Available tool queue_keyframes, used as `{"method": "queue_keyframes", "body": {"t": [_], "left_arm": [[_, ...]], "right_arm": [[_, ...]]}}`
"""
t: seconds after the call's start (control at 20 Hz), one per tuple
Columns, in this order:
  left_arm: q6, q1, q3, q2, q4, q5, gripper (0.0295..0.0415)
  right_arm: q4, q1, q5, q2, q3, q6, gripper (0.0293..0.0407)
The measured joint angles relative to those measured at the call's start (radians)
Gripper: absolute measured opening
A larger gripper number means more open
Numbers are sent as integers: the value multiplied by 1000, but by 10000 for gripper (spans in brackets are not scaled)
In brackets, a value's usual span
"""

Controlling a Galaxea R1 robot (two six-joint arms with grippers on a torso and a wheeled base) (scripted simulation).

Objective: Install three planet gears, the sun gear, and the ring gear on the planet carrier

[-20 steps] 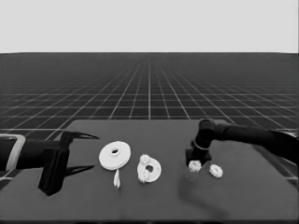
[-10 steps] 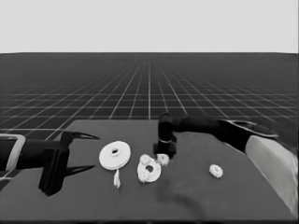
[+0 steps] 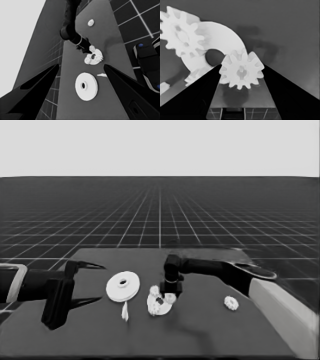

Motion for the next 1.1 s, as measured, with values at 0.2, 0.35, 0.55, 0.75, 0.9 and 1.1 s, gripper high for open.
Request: {"method": "queue_keyframes", "body": {"t": [0.2, 0.35, 0.55, 0.75, 0.9, 1.1], "left_arm": [[0, 0, 0, 0, 0, 0, 385], [0, 0, 0, 0, 0, 0, 385], [0, 0, 0, 0, 0, 0, 385], [0, 0, 0, 0, 0, 0, 385], [0, 0, 0, 0, 0, 0, 385], [0, 0, 0, 0, 0, 0, 385]], "right_arm": [[-14, -14, 8, 5, -15, -8, 313], [-16, -16, 9, 5, -17, -9, 345], [-16, -16, 9, 5, -17, -9, 384], [-16, -16, 9, 5, -17, -9, 385], [75, 81, -32, -18, 65, 39, 385], [124, 133, -44, -22, 83, 51, 385]]}}
